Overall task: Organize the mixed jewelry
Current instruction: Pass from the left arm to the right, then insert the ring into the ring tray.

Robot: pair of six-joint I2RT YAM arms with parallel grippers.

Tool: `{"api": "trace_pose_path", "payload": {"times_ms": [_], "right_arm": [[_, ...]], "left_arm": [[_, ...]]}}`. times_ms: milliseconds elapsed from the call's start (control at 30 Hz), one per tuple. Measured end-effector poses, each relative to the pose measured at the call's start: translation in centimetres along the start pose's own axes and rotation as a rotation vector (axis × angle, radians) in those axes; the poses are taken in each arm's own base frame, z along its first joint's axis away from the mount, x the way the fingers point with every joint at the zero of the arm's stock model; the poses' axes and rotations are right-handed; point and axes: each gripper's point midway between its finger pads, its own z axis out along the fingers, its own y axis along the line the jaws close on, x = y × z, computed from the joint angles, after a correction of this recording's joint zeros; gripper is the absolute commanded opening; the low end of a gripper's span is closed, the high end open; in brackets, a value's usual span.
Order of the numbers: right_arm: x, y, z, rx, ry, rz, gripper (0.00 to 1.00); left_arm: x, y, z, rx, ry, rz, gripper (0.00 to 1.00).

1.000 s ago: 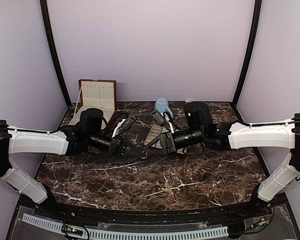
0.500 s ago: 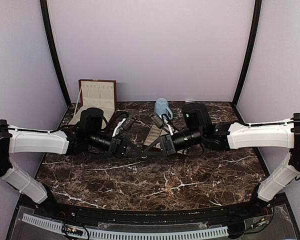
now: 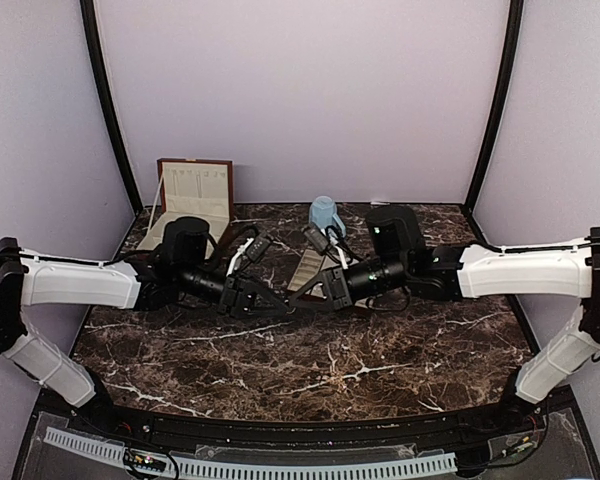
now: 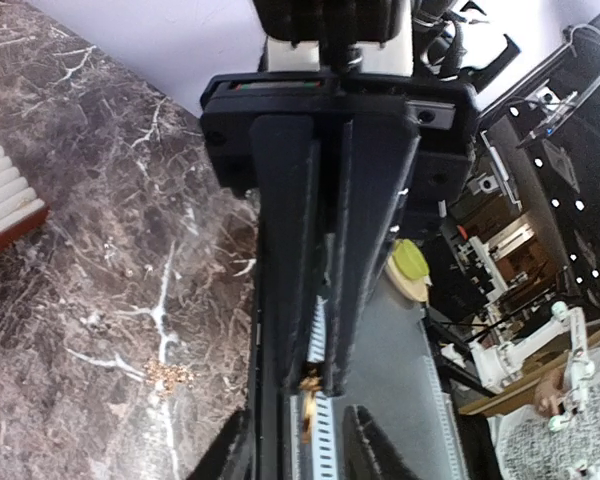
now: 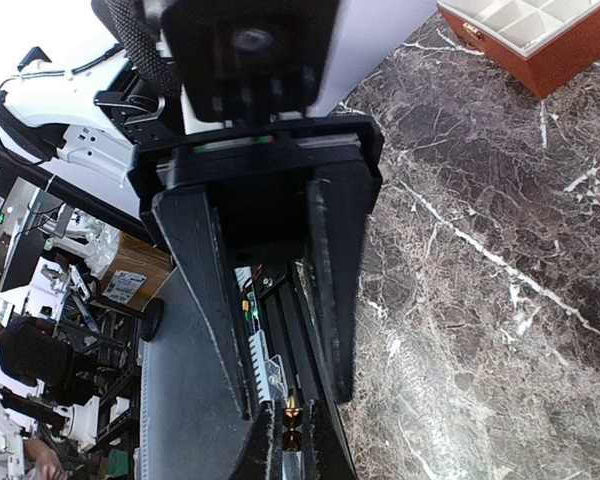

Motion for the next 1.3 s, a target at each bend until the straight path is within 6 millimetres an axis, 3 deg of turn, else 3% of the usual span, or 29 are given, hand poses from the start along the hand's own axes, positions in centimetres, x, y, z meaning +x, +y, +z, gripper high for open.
{"api": "trace_pose_path", "payload": {"times_ms": [100, 233, 367, 467, 567, 767, 900, 1100, 1300], "right_arm": [[-0.5, 0.1, -0.6, 0.029, -0.030, -0.016, 0.00], [-1.1, -0.6, -2.1, 0.117, -0.063, -0.044, 0.00], [-1.5, -3.6, -4.5, 0.267, -0.078, -0.060, 0.00], [-1.4, -6.9, -6.5, 0.405, -0.071, -0.064, 0.00], [-0.7, -10.3, -8.6, 0.561, -0.038, -0.076, 0.00], [0.6, -15.6, -12.5, 0.833, 0.060, -0.118, 0.00], [0.7, -17.8, -14.2, 0.943, 0.105, -0.137, 0.00], [-0.3, -20.2, -15.5, 1.018, 0.137, -0.147, 0.00], [-1.6, -22.0, -15.1, 1.019, 0.169, -0.174, 0.00]], "left_arm": [[0.0, 0.7, 0.1, -0.022, -0.004, -0.014, 0.63], [-0.3, 1.7, -0.1, -0.081, -0.026, -0.012, 0.70], [-1.1, 4.2, -2.0, -0.237, -0.075, -0.021, 0.73], [-2.4, 6.5, -5.4, -0.387, -0.138, -0.035, 0.75], [-3.6, 8.9, -10.3, -0.564, -0.209, -0.069, 0.78], [-4.7, 10.9, -19.3, -0.804, -0.328, -0.112, 0.80], [-4.5, 11.6, -23.8, -0.917, -0.378, -0.130, 0.80], [-4.2, 12.0, -25.6, -1.011, -0.350, -0.122, 0.80], [-3.7, 12.0, -26.1, -1.052, -0.334, -0.122, 0.80]]}}
